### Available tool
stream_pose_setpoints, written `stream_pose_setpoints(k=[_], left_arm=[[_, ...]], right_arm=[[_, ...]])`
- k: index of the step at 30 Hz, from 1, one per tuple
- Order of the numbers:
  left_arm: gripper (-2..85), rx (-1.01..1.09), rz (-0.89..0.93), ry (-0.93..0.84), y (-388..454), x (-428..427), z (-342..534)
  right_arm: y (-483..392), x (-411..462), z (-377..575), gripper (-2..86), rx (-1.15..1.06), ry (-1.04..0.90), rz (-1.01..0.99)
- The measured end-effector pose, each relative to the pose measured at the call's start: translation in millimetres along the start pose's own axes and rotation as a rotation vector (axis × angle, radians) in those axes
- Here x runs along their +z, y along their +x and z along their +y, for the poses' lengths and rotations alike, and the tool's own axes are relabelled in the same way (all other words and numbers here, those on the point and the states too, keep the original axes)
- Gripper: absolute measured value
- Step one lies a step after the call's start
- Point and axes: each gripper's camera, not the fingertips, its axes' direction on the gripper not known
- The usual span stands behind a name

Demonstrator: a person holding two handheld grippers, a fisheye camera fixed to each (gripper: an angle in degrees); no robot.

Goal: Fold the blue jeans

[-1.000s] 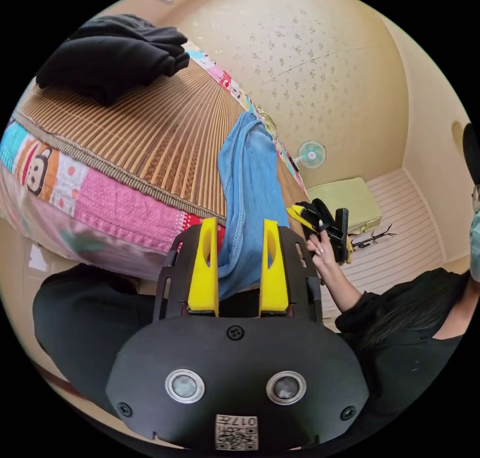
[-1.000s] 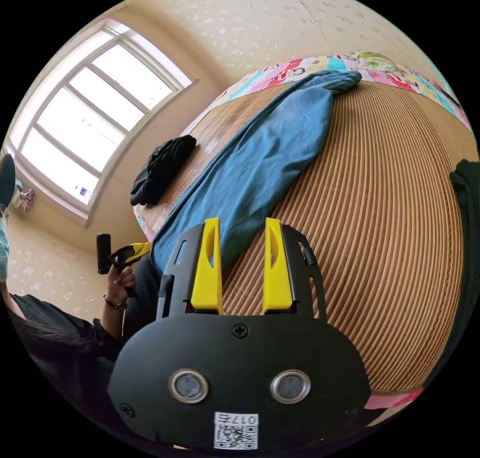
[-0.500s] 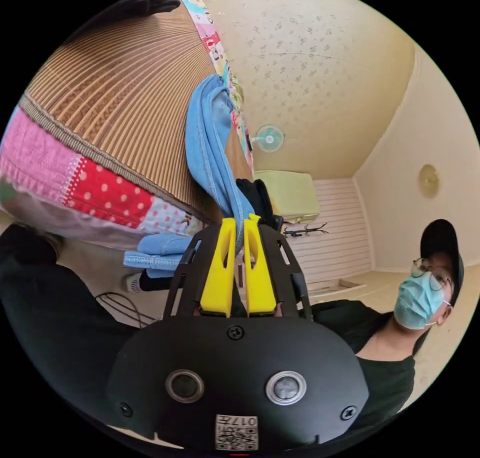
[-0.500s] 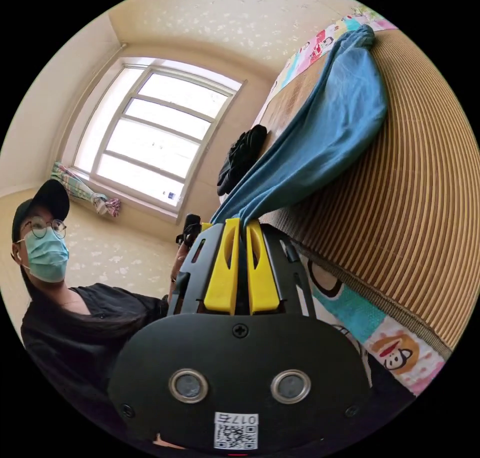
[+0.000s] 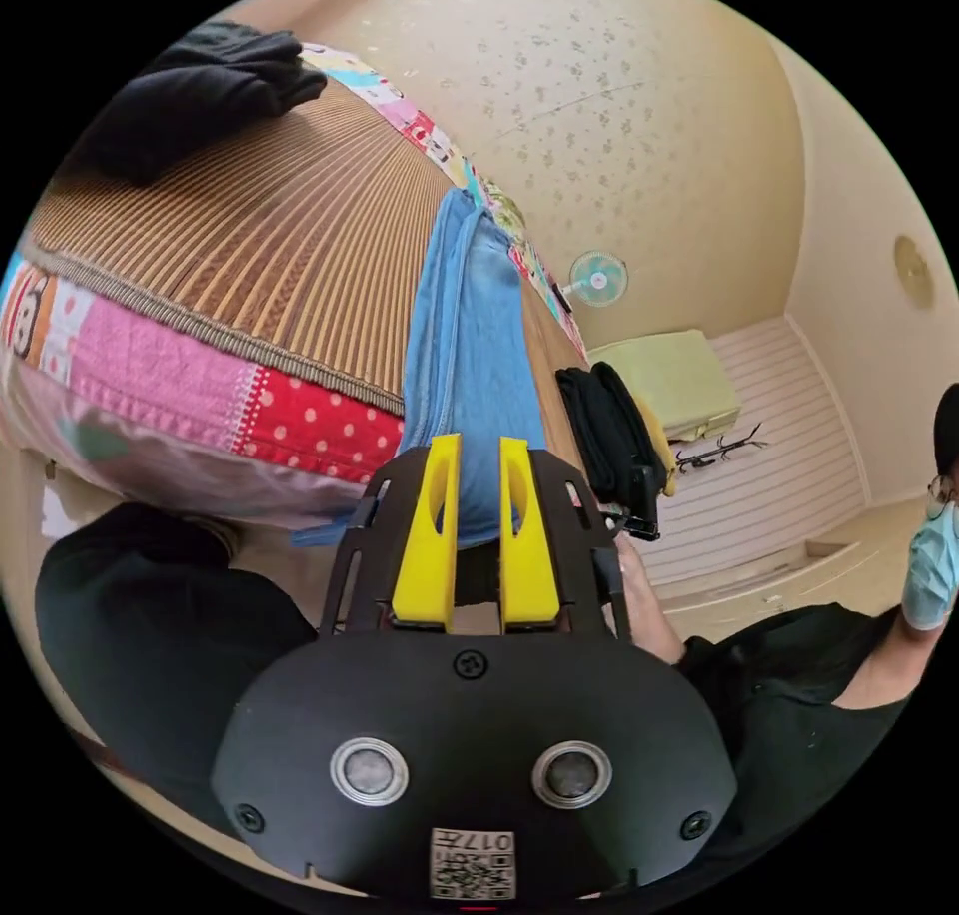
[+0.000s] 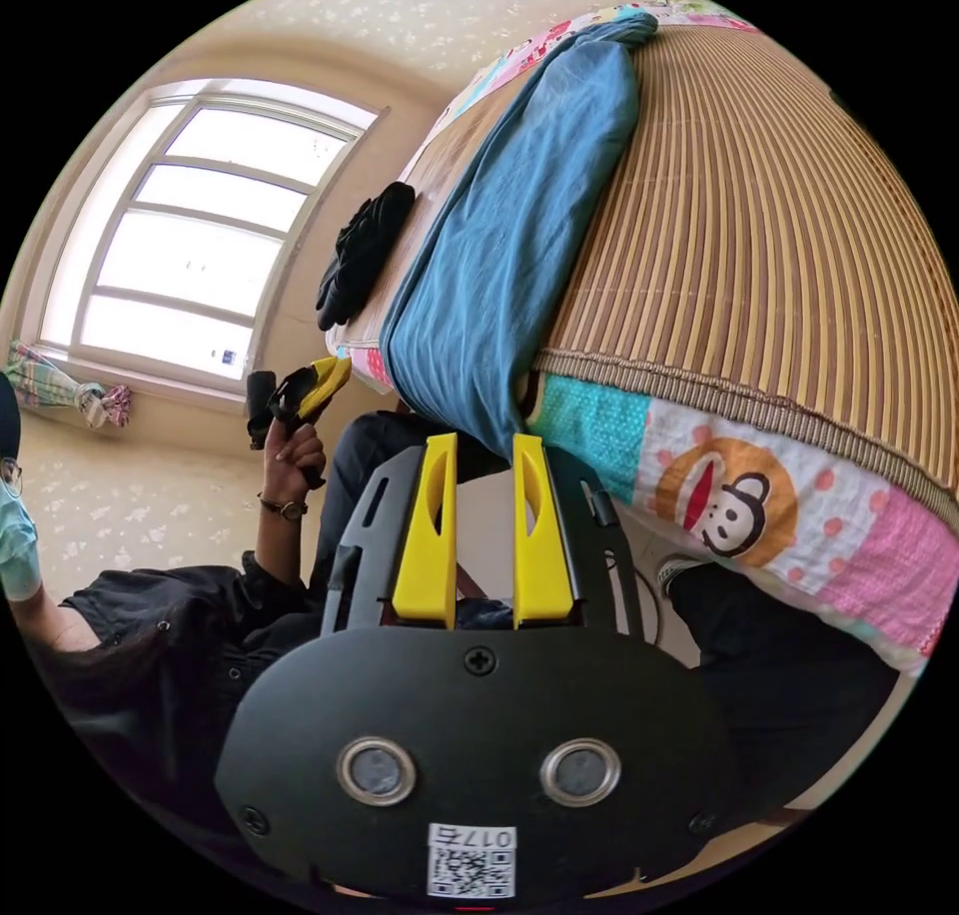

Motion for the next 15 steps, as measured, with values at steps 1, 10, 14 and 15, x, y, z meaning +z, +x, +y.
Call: stream_pose_setpoints(k=[1, 10, 14, 15], left_arm=[[7.3, 0.007, -0.041, -0.023, 3.7, 5.5, -0.3], [3.3, 0.087, -0.385, -0.076, 23.9, 54.7, 30.3], [0.9, 0.063, -0.274, -0.076, 17.1, 42.3, 34.9], [0.7, 0.059, -0.206, -0.057, 17.0, 32.8, 37.3]], right_arm=[[-1.6, 0.6, 0.2, 8.2, -0.004, 0.000, 0.004], [-18.6, -7.7, -1.5, 7.6, -0.043, 0.036, -0.024], [-52.2, -5.4, -21.9, 7.9, -0.130, 0.031, -0.008], [-65.2, -2.4, -32.1, 8.0, -0.172, 0.025, -0.013]])
